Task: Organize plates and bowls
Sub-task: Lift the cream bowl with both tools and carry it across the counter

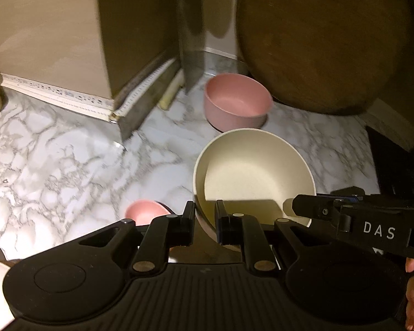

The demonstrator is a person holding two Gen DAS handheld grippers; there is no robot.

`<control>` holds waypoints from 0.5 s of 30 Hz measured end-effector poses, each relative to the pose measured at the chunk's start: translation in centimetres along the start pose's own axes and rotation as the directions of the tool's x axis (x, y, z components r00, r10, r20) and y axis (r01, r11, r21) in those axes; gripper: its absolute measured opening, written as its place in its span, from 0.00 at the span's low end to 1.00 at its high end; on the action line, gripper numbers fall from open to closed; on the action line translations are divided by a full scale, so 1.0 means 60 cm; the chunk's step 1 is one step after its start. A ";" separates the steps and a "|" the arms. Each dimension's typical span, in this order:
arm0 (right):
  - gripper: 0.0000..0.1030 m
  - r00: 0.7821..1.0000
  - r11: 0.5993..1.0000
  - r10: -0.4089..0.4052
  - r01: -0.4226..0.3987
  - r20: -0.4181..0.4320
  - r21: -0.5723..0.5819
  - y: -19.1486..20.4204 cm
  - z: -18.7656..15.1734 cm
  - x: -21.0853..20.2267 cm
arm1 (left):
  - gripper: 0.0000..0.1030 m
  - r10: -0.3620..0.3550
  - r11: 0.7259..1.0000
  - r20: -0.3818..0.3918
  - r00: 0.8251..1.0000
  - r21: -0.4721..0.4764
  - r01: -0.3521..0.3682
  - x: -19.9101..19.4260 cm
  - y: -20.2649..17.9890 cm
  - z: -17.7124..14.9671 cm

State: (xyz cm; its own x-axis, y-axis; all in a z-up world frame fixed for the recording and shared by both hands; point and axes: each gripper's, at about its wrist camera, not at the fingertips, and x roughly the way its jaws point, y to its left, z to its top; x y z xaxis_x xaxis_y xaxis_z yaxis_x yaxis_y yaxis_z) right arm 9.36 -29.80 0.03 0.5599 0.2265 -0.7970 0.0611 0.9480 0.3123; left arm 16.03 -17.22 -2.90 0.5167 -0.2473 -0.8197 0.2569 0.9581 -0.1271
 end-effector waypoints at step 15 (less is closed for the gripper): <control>0.13 0.998 0.997 -0.051 0.054 -0.041 0.062 -0.047 -0.086 -0.034 | 0.13 -0.063 0.997 -0.084 0.994 0.035 0.066 0.002 -0.047 -0.065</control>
State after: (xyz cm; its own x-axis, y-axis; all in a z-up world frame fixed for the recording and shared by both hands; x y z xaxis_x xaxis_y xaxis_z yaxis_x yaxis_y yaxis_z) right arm 3.78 -31.77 -1.87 0.5218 0.1867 -0.8324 0.1420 0.9431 0.3006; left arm 12.22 -19.38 -4.83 0.4287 -0.2940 -0.8543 0.3188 0.9340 -0.1615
